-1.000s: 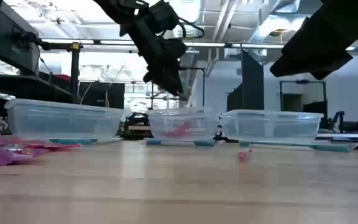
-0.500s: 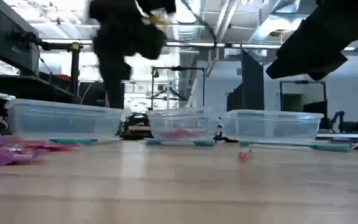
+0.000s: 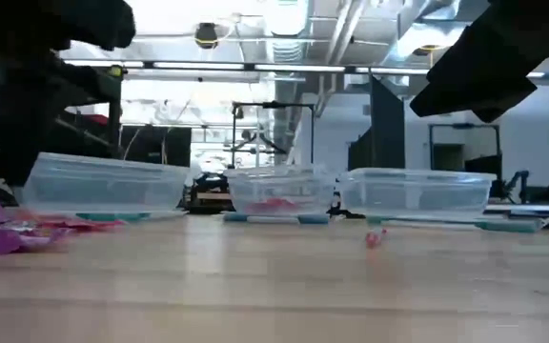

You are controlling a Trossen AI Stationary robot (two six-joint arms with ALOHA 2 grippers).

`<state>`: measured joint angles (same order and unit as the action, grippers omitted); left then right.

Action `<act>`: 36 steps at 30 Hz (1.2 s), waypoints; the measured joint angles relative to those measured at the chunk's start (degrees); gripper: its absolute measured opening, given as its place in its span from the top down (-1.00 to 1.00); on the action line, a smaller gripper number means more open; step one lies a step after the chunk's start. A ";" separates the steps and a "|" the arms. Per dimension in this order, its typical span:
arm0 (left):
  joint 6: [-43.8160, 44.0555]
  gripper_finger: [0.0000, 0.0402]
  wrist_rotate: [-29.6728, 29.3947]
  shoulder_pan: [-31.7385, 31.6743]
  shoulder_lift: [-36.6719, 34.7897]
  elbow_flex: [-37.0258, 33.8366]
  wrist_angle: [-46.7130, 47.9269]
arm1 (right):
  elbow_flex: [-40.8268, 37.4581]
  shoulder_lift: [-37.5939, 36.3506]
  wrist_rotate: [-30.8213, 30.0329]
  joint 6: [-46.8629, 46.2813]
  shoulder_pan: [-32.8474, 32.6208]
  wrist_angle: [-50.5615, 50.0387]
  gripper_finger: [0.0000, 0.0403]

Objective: Sort candy

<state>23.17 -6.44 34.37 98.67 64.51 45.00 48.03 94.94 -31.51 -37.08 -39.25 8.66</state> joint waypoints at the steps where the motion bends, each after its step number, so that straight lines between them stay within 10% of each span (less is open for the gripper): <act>1: 0.17 0.30 -0.39 0.00 0.00 -0.56 0.01 | 0.00 0.00 0.00 0.00 -0.02 0.03 0.34; 15: -0.01 0.33 -0.48 -2.45 -0.28 -12.30 -21.29 | 0.00 0.00 0.06 0.00 -0.02 0.35 0.34; 21: 0.20 0.87 -0.26 -4.19 -0.33 -13.70 -24.25 | 0.00 0.00 0.07 0.00 -0.02 0.37 0.34; 30: -4.81 0.99 -0.74 -14.88 -0.03 -3.87 -25.05 | -0.02 0.00 0.04 0.02 0.01 0.36 0.34; 36: -18.34 1.00 -11.99 -26.89 -0.09 4.23 -25.11 | -0.02 0.00 0.04 0.02 0.03 0.40 0.34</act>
<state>4.83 -18.43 7.48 98.59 68.75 19.89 48.01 94.94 -31.46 -37.06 -39.22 9.06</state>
